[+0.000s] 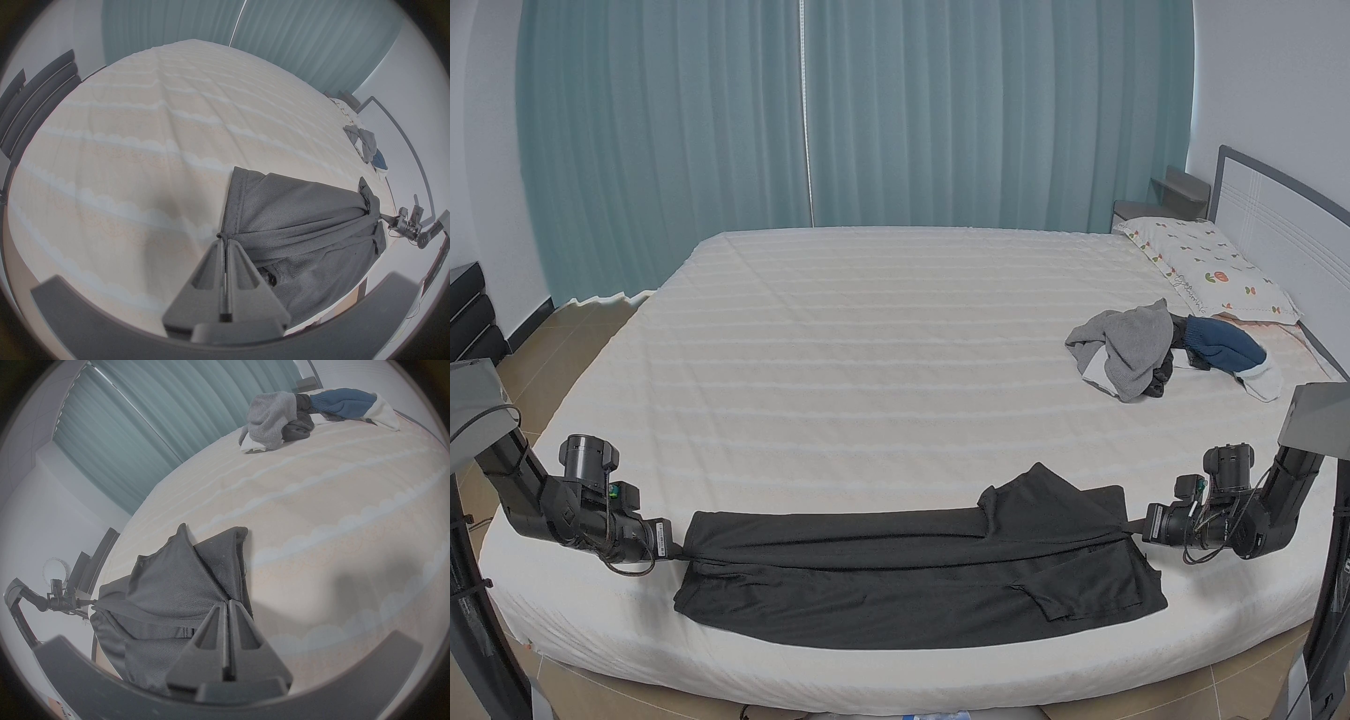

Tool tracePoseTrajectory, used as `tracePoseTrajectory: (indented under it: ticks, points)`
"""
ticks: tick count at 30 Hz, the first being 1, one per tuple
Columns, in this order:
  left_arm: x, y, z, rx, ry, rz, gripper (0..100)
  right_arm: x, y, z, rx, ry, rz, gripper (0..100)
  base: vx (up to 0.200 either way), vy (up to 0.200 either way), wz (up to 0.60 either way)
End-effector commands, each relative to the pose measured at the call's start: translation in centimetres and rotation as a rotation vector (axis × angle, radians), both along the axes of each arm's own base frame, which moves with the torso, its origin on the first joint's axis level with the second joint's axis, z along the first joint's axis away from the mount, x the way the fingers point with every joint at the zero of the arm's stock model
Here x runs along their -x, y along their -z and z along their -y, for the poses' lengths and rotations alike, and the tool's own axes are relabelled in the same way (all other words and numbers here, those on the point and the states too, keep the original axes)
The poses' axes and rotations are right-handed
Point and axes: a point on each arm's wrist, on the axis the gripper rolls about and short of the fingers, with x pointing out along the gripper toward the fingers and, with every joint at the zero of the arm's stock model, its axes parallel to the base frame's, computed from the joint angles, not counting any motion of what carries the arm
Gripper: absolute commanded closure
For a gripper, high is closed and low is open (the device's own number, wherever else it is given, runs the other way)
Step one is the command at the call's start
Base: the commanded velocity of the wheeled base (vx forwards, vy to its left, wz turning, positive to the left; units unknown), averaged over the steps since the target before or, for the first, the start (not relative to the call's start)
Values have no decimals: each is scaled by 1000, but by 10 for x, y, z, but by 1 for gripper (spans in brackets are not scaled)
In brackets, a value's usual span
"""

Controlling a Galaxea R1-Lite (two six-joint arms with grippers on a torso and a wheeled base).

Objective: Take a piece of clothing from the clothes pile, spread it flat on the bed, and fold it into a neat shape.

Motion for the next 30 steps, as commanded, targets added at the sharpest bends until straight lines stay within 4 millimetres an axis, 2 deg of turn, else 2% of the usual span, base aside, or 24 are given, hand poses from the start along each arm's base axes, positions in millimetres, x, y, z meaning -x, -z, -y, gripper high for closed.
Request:
tracePoseTrajectory:
  ticks: [1, 4, 5, 18, 23, 30]
  points:
    - [3, 3, 4, 2, 11, -15, 0, 0, 4, -1, 0, -4, -10, 100, 0, 0, 0]
    - [2, 2, 5, 4, 14, -12, 0, 0, 4, -1, 1, -7, -10, 100, 0, 0, 0]
    - [2, 2, 5, 3, 15, -11, 0, 0, 4, -1, 1, -7, -10, 0, 0, 0, 0]
    - [-3, -18, 3, 25, -29, 57, 0, -5, -30, 10, -44, 58, 77, 0, 0, 0, 0]
    - [-25, -26, 3, 125, -145, 85, 0, -7, -31, 12, -142, 143, 39, 0, 0, 0, 0]
    - [-53, -13, 19, 273, -228, 41, 0, -15, -30, 13, -258, 238, -7, 0, 0, 0, 0]
